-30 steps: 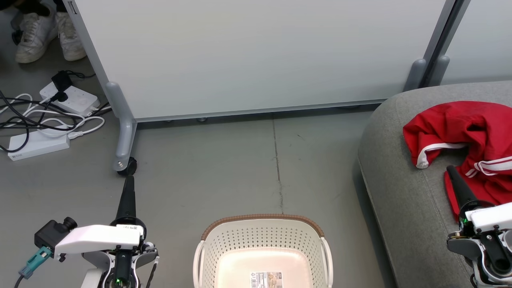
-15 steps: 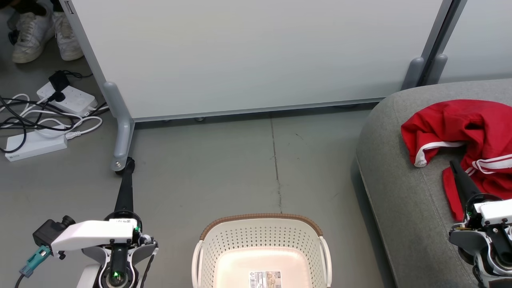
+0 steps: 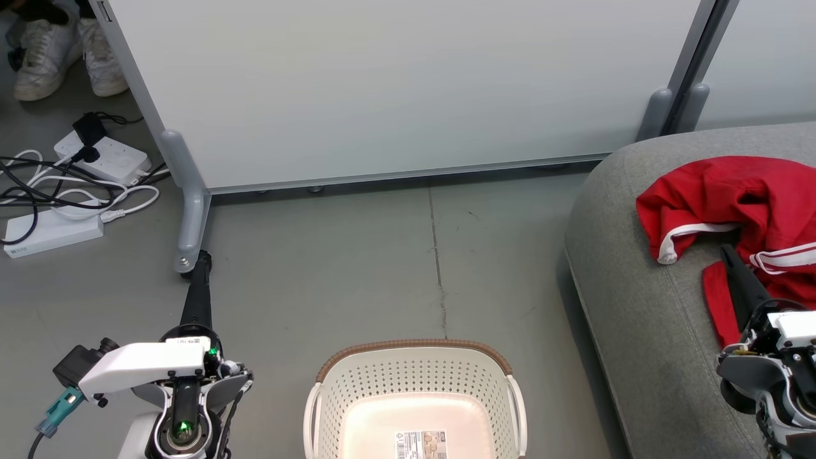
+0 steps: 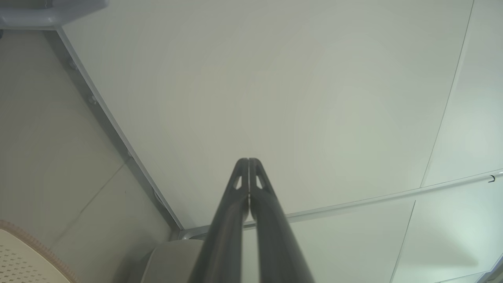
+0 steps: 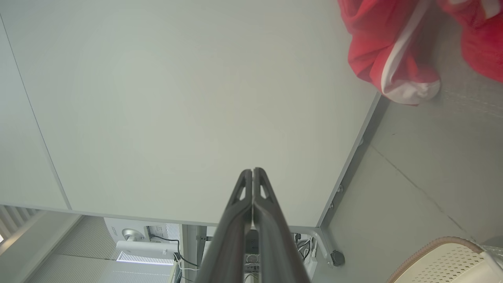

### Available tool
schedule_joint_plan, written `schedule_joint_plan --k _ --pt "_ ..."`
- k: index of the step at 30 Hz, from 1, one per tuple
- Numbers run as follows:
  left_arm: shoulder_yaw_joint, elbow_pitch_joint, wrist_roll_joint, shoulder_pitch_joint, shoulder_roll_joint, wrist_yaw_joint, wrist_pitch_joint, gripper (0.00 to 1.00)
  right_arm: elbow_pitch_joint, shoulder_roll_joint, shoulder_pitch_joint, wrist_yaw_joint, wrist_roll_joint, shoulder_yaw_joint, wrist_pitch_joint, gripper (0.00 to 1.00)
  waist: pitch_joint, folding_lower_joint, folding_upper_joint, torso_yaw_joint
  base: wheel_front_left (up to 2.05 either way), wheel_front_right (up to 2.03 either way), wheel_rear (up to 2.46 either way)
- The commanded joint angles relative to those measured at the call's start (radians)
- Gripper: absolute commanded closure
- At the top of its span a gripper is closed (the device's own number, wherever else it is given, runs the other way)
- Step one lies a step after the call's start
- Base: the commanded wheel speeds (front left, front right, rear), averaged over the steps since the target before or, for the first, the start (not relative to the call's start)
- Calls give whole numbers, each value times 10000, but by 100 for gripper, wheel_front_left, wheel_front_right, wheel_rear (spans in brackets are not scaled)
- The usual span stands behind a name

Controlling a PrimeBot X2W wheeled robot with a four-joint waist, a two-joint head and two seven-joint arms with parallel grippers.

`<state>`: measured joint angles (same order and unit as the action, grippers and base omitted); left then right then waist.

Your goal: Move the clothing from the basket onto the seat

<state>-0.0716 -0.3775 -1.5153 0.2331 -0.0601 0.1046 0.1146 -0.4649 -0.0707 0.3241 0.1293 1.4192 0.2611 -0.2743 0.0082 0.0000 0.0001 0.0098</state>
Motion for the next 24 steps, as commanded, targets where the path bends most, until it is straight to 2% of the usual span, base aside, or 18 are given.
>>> schedule_joint_plan --k 1,19,24 --pt "75 -28 -212 234 -45 80 -34 100 -52 -91 229 23 204 68 -73 100 3 0 -1 -5 0 0 0" --pt "236 -257 -1273 502 100 318 -166 100 -582 -153 601 25 1411 202 -266 100 43 0 -1 -86 0 0 0" --pt "231 -254 -1265 484 98 297 -170 100 -568 -157 566 25 1393 192 -261 100 44 0 -1 -88 0 0 0"
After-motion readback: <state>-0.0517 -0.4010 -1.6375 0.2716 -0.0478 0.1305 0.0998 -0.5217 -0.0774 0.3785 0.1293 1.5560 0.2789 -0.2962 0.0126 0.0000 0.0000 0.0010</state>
